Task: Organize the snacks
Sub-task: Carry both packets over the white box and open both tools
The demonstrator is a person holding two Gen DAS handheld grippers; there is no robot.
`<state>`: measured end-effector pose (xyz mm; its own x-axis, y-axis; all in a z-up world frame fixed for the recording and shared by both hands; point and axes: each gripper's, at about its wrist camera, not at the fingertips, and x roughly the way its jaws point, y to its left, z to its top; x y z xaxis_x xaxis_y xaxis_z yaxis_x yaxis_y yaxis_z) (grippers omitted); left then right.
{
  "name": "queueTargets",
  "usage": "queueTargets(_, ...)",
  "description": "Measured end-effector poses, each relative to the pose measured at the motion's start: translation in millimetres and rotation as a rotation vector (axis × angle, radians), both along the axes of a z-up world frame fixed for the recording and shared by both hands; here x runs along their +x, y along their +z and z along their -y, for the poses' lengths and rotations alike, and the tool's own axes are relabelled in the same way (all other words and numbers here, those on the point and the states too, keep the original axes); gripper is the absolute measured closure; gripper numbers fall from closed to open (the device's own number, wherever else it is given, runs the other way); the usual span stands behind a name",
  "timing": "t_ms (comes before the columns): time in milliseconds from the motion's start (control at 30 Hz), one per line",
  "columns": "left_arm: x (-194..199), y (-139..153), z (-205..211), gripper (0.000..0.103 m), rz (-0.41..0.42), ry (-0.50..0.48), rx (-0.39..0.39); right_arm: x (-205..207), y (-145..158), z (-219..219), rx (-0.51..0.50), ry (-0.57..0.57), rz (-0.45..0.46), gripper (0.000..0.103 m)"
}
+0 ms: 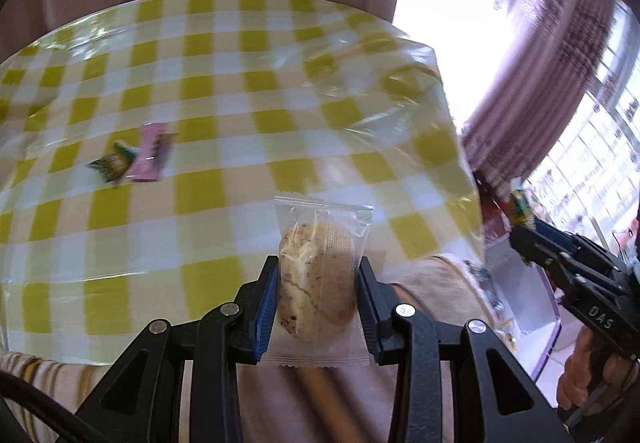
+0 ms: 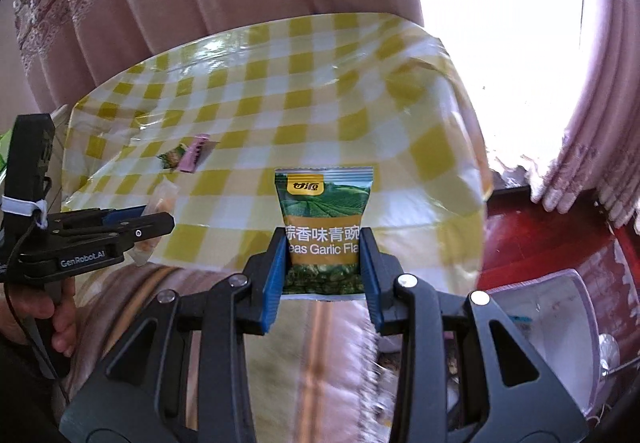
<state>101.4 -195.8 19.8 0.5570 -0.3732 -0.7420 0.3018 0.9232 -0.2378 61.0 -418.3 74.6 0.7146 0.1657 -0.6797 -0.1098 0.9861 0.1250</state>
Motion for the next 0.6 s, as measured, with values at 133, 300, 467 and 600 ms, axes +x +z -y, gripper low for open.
queueTargets(133,-6,3,31,0.065,-0.001,-0.063,-0.002,-11,-5,25,0.002,-0.05,-0.014,0.064)
queueTargets(300,-15,4,72,0.065,-0.01,-0.156,-0.004,-24,-12,53,0.003,-0.108,-0.036,0.064)
queueTargets(467,-22,3,105,0.065,-0.025,-0.24,-0.01,-36,-20,77,-0.005,-0.162,-0.061,0.064)
queueTargets(600,-24,0,126,0.065,-0.055,-0.292,-0.016,-41,-26,92,-0.019,-0.201,-0.083,0.064)
